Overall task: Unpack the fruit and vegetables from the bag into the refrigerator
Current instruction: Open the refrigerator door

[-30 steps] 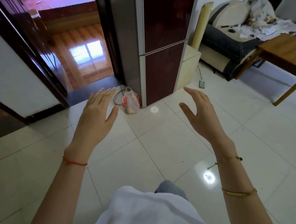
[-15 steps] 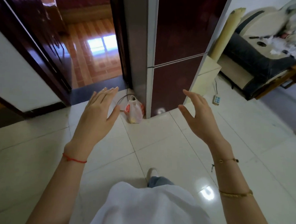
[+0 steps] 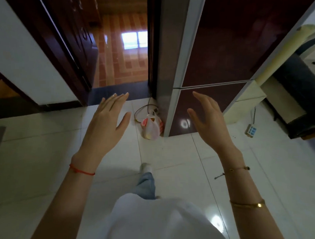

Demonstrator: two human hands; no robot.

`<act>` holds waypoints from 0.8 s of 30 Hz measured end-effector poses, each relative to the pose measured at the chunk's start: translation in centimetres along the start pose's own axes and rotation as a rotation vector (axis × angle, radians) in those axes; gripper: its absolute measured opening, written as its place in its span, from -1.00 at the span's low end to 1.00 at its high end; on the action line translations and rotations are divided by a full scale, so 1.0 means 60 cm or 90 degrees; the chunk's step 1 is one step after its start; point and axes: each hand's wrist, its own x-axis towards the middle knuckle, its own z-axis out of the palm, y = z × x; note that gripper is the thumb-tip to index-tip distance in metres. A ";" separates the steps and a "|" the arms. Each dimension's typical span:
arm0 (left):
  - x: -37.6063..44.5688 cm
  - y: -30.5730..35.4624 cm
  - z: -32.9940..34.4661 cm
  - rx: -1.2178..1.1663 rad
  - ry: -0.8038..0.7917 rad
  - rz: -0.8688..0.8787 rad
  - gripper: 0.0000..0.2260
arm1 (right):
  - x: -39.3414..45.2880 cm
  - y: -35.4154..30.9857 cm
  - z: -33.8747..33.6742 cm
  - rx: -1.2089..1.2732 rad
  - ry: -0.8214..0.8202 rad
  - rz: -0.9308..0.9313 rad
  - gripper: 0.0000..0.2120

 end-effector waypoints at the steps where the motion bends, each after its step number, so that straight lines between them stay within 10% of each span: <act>1: 0.016 -0.004 0.006 0.000 -0.001 0.001 -0.55 | 0.017 0.006 0.006 0.003 0.001 -0.004 -0.52; 24: 0.377 -0.060 0.099 -0.050 -0.078 0.141 -0.54 | 0.291 0.054 0.042 -0.055 0.101 0.009 -0.53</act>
